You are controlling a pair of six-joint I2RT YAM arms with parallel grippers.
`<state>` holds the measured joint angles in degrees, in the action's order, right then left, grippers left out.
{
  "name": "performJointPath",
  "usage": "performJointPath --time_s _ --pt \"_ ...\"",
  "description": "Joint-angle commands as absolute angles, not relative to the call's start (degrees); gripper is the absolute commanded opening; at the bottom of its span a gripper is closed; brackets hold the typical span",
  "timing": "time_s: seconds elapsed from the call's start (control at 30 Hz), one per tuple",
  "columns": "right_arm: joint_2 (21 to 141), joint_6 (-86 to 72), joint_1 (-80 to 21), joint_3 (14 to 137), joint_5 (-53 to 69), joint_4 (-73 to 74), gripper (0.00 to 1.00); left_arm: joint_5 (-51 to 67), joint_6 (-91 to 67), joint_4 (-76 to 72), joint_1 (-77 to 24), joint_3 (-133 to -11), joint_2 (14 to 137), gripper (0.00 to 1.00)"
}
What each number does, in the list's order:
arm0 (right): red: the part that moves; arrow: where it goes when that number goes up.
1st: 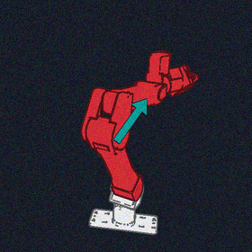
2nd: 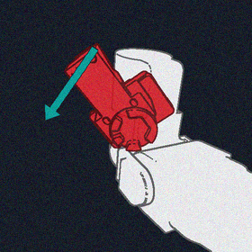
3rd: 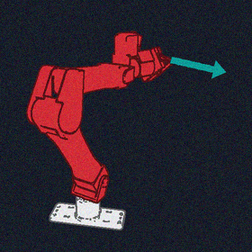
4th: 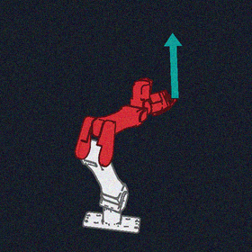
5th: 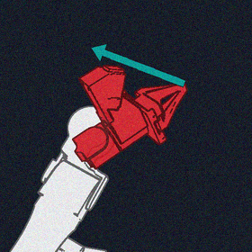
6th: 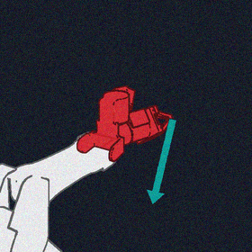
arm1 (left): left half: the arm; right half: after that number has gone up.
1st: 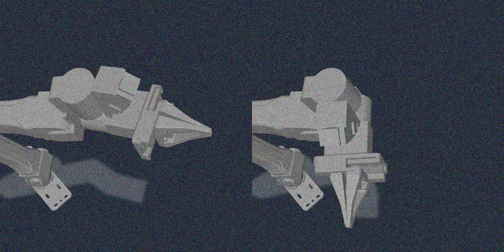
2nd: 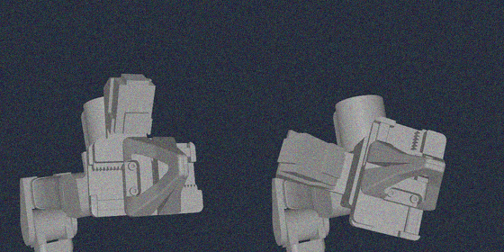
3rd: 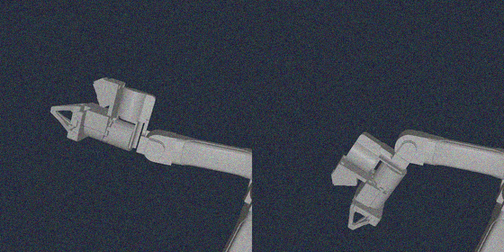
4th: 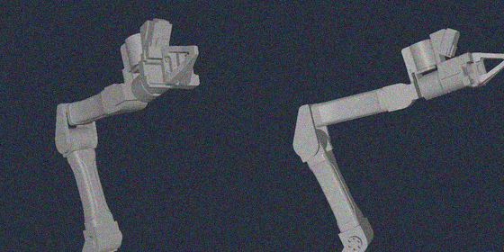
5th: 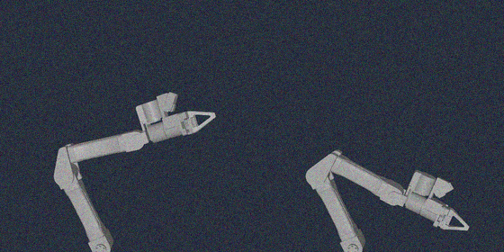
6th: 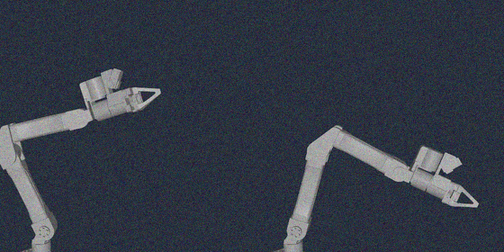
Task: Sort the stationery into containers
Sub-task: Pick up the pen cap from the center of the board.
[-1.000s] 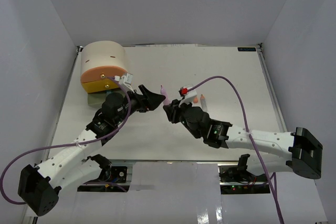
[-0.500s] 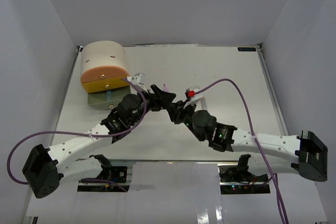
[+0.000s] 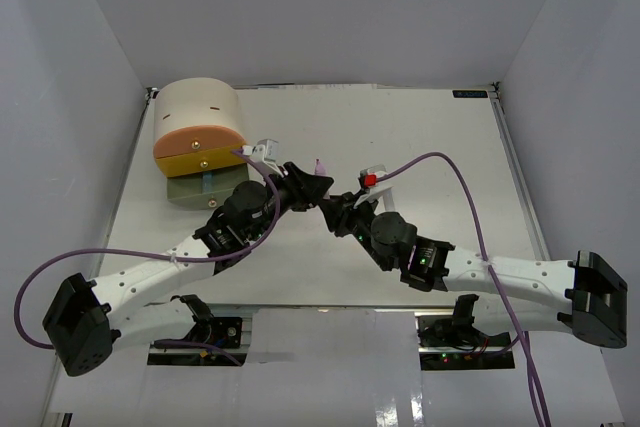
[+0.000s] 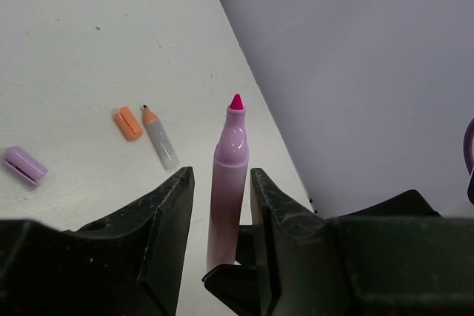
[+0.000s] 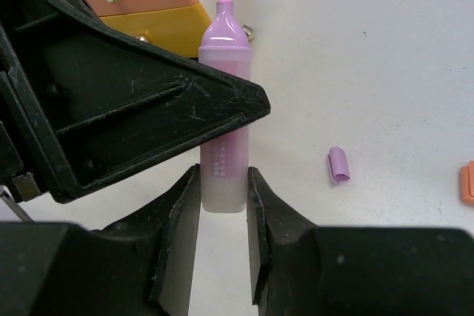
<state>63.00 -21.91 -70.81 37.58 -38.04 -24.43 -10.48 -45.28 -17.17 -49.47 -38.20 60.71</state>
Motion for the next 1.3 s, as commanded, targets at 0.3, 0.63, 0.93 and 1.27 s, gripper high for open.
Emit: performJointPath --time_s 0.3,0.63,0.93,1.27 --pt "61.7 -21.2 -71.2 37.4 -38.7 -29.1 0.08 -9.8 -44.5 -20.4 -50.5 -37.1 62.5 0.51" --pt "61.7 -21.5 -71.3 37.0 -38.9 -27.7 0.12 -11.6 -41.1 -21.4 -50.6 -35.7 60.2 0.14" --pt "61.8 -24.1 -71.3 36.9 -36.7 -22.7 0.53 -11.8 -36.4 -21.4 -50.6 -35.1 58.6 0.1" --pt "58.3 -26.5 -70.7 33.4 -33.7 -10.2 0.95 -11.7 -25.1 -14.5 -44.6 -36.0 53.4 0.09"
